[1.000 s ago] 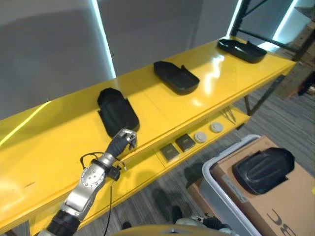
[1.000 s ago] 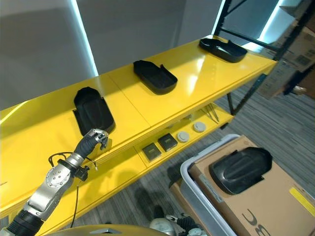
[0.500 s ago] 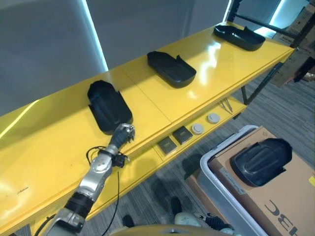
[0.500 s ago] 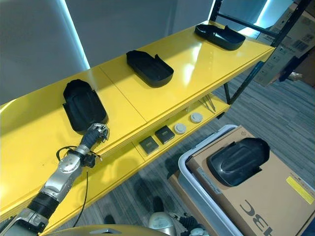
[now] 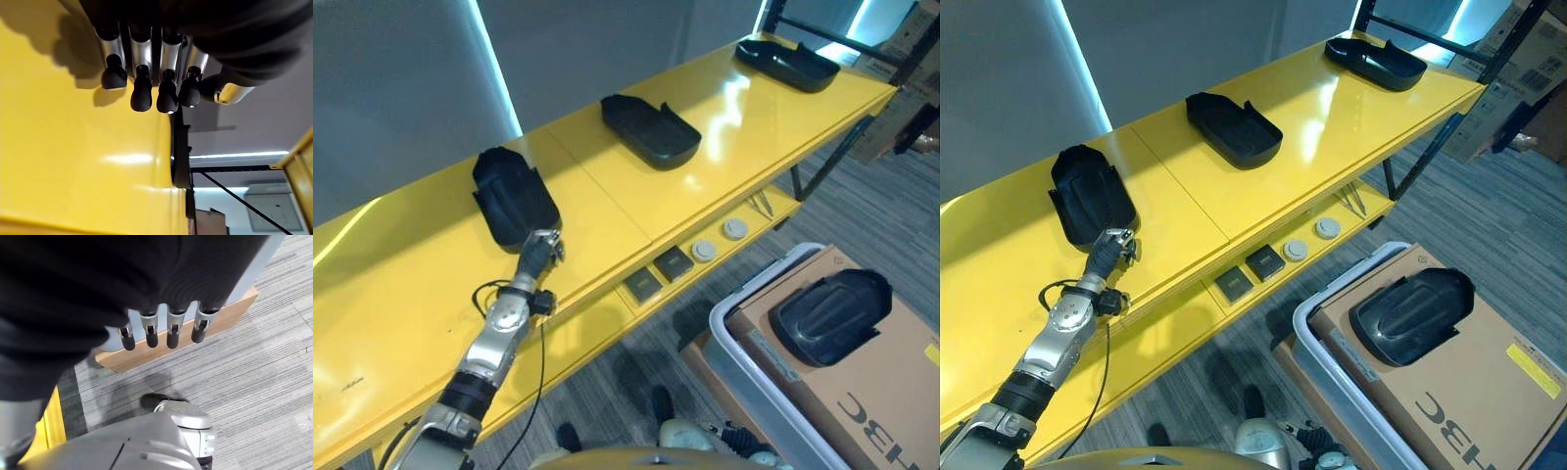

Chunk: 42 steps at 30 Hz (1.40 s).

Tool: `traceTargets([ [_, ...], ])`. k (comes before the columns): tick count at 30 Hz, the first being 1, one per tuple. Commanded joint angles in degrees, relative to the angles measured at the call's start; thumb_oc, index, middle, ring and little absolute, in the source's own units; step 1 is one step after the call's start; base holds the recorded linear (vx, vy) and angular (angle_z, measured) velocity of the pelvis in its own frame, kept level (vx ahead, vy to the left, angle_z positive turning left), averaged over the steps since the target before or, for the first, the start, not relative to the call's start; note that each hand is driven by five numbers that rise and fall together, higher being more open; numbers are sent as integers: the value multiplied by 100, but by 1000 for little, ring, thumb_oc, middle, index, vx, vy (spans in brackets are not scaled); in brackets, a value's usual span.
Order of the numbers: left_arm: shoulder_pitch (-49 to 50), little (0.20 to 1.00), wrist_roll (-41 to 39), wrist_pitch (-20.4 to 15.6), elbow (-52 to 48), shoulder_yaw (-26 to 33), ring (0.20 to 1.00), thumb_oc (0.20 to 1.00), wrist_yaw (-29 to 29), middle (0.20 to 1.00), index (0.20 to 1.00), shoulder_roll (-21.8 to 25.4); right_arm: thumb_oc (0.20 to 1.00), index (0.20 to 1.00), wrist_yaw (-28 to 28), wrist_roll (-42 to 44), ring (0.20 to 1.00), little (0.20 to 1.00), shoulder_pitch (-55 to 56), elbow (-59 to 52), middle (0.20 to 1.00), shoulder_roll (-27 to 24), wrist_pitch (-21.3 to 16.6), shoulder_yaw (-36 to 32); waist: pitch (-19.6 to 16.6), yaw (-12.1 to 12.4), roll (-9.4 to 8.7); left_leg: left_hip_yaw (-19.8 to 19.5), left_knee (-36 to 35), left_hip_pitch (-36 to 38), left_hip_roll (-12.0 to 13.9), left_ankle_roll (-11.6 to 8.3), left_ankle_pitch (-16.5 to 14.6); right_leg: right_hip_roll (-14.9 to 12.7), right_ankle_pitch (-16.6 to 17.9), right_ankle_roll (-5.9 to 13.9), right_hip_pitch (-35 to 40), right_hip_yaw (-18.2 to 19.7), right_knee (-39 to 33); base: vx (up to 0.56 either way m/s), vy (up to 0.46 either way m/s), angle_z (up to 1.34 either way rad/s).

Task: Move parts from the plastic box to the shelf.

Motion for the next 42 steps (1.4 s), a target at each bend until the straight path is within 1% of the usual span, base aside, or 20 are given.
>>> traceTargets([
  [1,-289,470,139,-390,-704,-22,470,470,-286,470,470,216,1000,1000,-50,84,1000,1000,19,144,1000,86,38,73,14,7,-227,-89,-7,45,56,-72,-105,-279,-278,317,375,-285,59,-6,46,14],
  [2,-150,573,271,-418,-1008,-39,573,573,-349,573,573,300,1000,1000,-48,182,1000,1000,60,124,1000,98,12,-14,5,24,-252,-97,-7,60,34,-49,-132,-299,-271,341,381,-286,67,-61,139,16],
  [3,253,1000,636,-553,-1740,-4,1000,1000,-399,1000,1000,538,1000,1000,-31,546,1000,1000,209,153,1000,198,-41,-293,-2,65,-324,-80,-7,92,-45,42,-226,-349,-230,434,314,-211,130,-61,141,9],
  [9,820,1000,1406,-813,-2230,12,1000,1000,227,1000,1000,700,1000,1000,-191,1058,1000,1000,540,226,1000,490,-146,-567,158,50,-518,16,-7,65,-217,202,-303,-496,-22,678,-69,31,528,-112,149,-9],
  [10,809,1000,1582,-850,-2197,-162,1000,1000,365,1000,1000,827,1000,1000,-309,1165,1000,1000,510,231,1000,517,-161,-628,299,-85,-576,166,-7,-19,-240,218,-308,-485,414,859,-359,274,498,-261,151,-31],
  [12,756,1000,1502,-862,-2063,-271,1000,1000,415,1000,1000,830,1000,1000,-434,1294,1000,1000,445,205,1000,558,-192,-713,342,-129,-586,434,-7,-111,-164,205,-261,-441,644,883,-661,221,470,-224,132,-69],
  [13,642,1000,1726,-839,-2002,-317,1000,1000,486,1000,1000,958,1000,1000,-547,1363,1000,1000,387,90,1000,581,-248,-757,305,-23,-522,808,-7,-50,-18,195,-244,-590,440,769,-679,-646,596,-138,135,-118],
  [14,583,1000,1847,-859,-1969,-340,1000,1000,587,1000,1000,969,1000,1000,-589,1328,1000,1000,382,48,1000,588,-268,-725,268,-38,-508,947,-7,-14,32,199,-247,-624,264,696,-615,-833,713,-84,106,-148],
  [18,589,1000,2094,-892,-1835,-363,1000,1000,906,1000,1000,929,1000,1000,-627,1251,1000,1000,432,32,1000,603,-278,-658,212,28,-471,1130,37,171,50,216,-364,-720,-249,648,-297,-920,1199,-60,36,-123],
  [20,801,1000,2015,-878,-1735,-179,1000,1000,1105,1000,1000,756,1000,1000,-787,1654,1000,1000,385,55,1000,609,-354,-962,68,189,-437,1526,163,159,135,181,-297,-1059,-305,636,183,-1481,1205,-159,-124,-112],
  [24,973,1000,2076,-840,-1557,8,1000,1000,1222,1000,1000,642,1000,1000,-873,1754,1000,1000,354,-100,1000,575,-460,-1074,-55,265,-377,1798,342,165,201,91,-246,-1071,-382,660,376,-1730,820,-63,-149,-83],
  [27,966,1000,2380,-830,-1247,106,1000,1000,1420,1000,1000,645,1000,1000,-927,1606,1000,1000,400,-396,1000,499,-608,-885,-9,144,-313,1829,956,-49,564,-134,-145,-719,-604,429,447,-1438,633,13,-367,-50],
  [28,993,1000,2446,-824,-1157,239,1000,1000,1501,1000,1000,625,1000,1000,-893,1504,1000,1000,446,-580,1000,435,-655,-759,119,97,-292,1810,1519,-172,821,-262,-214,-609,-681,312,529,-1414,574,-87,-385,-57],
  [30,934,1000,2368,-851,-919,246,1000,1000,1640,1000,1000,485,1000,1000,-924,1341,1000,1000,417,-870,1000,219,-728,-579,386,160,-250,1366,1993,-462,950,-392,120,-430,-653,135,586,-1270,440,-132,-209,-64],
  [31,914,1000,2434,-829,-746,240,1000,1000,1778,1000,1000,418,1000,1000,-982,1162,1000,1000,393,-1206,1000,57,-741,-497,433,189,-230,850,1779,-570,707,-389,94,-419,-650,143,569,-1187,374,13,-15,-117],
  [32,1014,1000,2503,-763,-289,236,1000,1000,2036,1000,1000,194,1000,1000,-1328,601,1000,1000,353,-2257,1000,-271,-941,-338,445,375,-151,-924,1003,-658,117,-260,-56,-327,-565,188,428,-580,378,17,-8,-125],
  [33,1012,1000,2503,-769,-280,231,1000,1000,2040,1000,1000,190,1000,1000,-1331,597,1000,1000,362,-2269,1000,-274,-934,-340,442,375,-149,-924,973,-644,114,-260,-41,-328,-572,187,427,-581,385,114,28,-108],
  [34,1048,1000,2637,-642,124,199,1000,1000,2125,1000,1000,141,1000,1000,-1458,489,1000,1000,404,-2965,1000,-335,-1113,-348,461,367,-73,-1482,708,-705,10,-224,58,-247,-581,196,331,-275,483,52,29,-196],
  [39,1050,1000,2722,-335,2218,-221,1000,1000,1954,1000,1000,-175,1000,1000,-1478,714,1000,1000,826,-4821,1000,-262,-1462,-641,283,126,-58,-1051,121,-210,-3,-45,80,-213,-573,279,344,-10,438,153,214,-125],
  [42,882,1000,2363,-271,3787,-175,1000,1000,1634,1000,1000,-384,1000,1000,-1741,-274,1000,1000,452,-5688,1000,-624,-1444,-627,256,149,-149,-768,-7,-143,-66,60,0,-328,-444,441,171,93,410,55,127,-49],
])
